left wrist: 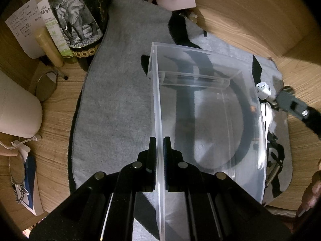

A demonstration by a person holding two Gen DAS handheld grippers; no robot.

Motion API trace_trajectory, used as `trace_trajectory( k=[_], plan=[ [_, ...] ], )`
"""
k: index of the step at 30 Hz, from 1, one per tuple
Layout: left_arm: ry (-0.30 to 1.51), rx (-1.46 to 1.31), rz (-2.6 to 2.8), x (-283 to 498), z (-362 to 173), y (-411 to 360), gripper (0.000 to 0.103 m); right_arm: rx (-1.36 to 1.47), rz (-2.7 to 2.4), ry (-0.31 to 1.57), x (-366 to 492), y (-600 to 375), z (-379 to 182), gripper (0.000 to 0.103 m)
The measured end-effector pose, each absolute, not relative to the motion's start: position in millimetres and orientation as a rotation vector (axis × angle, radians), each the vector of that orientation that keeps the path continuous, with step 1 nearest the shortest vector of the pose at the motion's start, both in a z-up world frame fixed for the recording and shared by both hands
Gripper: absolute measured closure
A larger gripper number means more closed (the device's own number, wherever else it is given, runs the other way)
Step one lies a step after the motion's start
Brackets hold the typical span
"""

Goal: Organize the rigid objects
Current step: 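Carry the cone piece over the box and open the right tool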

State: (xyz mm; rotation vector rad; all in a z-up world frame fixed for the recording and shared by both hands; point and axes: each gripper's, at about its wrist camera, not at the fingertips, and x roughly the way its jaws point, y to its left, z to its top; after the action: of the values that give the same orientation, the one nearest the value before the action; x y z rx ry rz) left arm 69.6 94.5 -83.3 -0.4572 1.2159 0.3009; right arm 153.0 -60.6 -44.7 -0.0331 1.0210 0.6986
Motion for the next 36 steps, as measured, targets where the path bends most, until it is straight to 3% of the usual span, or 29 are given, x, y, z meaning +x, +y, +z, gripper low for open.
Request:
trace_trajectory(
  k=[19,36],
  plan=[
    [1.217,-0.453,0.315,70.8,-81.8,93.5,0.098,-0.207,0.772,1.233,154.4,17.1,-107.2,0.071],
    [1.225,-0.439,0.317,73.2,-83.2,94.3,0.098,-0.204,0.764,1.209,153.7,4.3,-94.3,0.066]
  ],
)
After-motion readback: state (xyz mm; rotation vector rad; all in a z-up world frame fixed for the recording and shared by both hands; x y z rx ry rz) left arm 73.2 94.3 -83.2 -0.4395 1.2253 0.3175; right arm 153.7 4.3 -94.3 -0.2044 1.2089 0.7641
